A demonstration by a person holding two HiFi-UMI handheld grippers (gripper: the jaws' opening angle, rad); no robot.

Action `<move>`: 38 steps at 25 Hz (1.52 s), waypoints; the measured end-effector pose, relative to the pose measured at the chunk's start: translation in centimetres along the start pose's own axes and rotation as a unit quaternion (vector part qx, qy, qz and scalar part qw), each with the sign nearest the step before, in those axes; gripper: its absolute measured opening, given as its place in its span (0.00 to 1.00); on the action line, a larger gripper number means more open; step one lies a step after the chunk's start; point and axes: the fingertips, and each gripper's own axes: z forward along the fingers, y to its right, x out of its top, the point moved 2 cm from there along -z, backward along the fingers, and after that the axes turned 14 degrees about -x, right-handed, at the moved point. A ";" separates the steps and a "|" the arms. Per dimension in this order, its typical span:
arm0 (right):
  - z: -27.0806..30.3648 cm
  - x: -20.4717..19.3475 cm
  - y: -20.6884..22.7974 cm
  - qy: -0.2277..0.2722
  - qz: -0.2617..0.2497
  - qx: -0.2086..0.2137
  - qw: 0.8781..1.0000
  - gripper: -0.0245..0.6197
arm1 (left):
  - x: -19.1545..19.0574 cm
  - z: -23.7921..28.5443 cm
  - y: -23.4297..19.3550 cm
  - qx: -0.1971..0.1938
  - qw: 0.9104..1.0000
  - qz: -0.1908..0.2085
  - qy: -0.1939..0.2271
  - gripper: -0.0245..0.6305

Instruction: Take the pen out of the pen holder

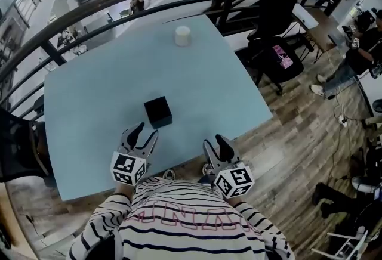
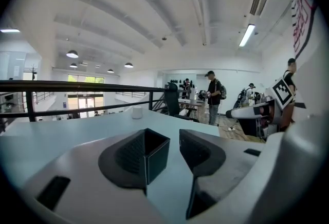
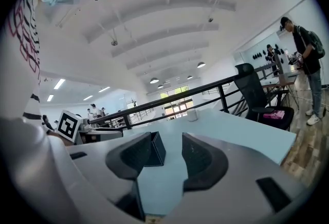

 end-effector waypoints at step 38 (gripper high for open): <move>6.6 3.1 9.1 -0.058 -0.054 0.161 0.984 0.35 | -3.0 6.1 -3.8 0.203 0.972 -0.111 -0.029 0.22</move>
